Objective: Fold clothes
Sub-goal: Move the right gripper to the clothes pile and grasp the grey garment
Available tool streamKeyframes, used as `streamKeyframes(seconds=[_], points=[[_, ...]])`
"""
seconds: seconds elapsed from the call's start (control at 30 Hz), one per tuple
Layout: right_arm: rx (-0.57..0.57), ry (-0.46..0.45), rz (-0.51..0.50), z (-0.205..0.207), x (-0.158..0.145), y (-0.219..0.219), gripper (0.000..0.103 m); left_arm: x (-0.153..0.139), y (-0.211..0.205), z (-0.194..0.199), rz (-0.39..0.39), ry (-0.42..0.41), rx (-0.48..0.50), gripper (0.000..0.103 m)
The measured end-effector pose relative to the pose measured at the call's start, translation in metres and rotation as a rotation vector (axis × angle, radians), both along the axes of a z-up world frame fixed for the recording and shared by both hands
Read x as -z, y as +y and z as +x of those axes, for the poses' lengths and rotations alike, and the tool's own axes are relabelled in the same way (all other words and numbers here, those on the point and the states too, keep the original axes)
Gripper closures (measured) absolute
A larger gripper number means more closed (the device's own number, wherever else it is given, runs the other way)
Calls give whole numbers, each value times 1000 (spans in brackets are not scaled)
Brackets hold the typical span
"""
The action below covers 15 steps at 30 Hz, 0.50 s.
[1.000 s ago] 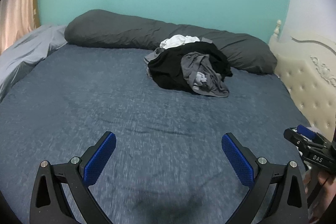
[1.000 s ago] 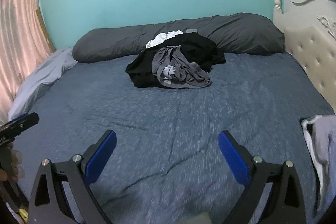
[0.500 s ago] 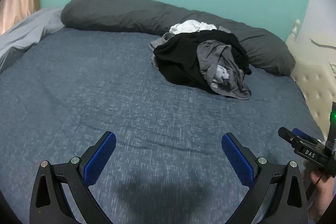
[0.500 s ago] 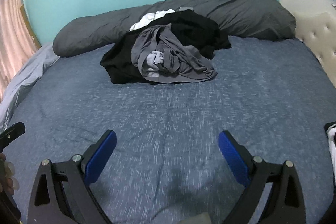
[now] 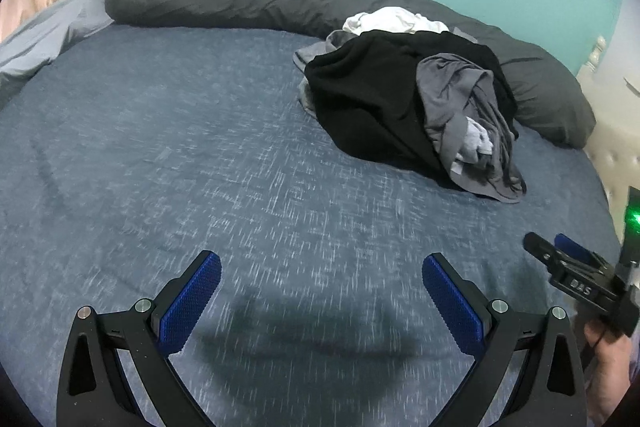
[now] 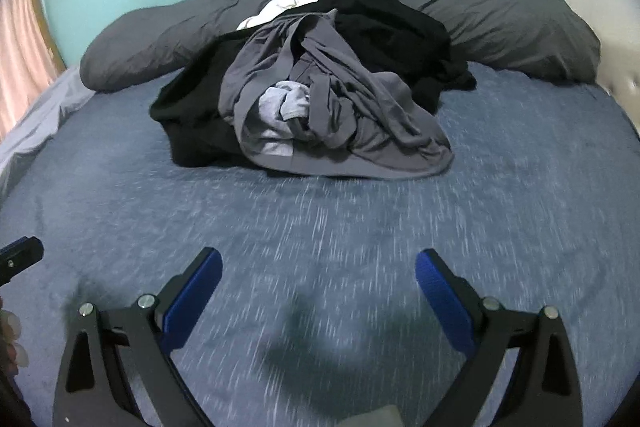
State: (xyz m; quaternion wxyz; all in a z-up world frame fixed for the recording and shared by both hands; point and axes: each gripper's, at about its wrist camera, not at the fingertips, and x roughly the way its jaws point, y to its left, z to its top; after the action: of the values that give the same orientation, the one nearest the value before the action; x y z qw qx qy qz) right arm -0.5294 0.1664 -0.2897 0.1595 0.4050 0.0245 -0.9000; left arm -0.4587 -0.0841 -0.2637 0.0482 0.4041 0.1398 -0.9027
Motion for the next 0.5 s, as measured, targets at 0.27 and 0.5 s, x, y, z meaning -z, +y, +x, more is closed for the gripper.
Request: streamKeyframes(seconds=[0.27,0.5], points=[[37,-35,20,-64,32,-12,8,19,-10,-31,5,-6,-7,0],[83,-53,31,-102,49,-11,22,34,-19,-46,22,-13,-11,0]])
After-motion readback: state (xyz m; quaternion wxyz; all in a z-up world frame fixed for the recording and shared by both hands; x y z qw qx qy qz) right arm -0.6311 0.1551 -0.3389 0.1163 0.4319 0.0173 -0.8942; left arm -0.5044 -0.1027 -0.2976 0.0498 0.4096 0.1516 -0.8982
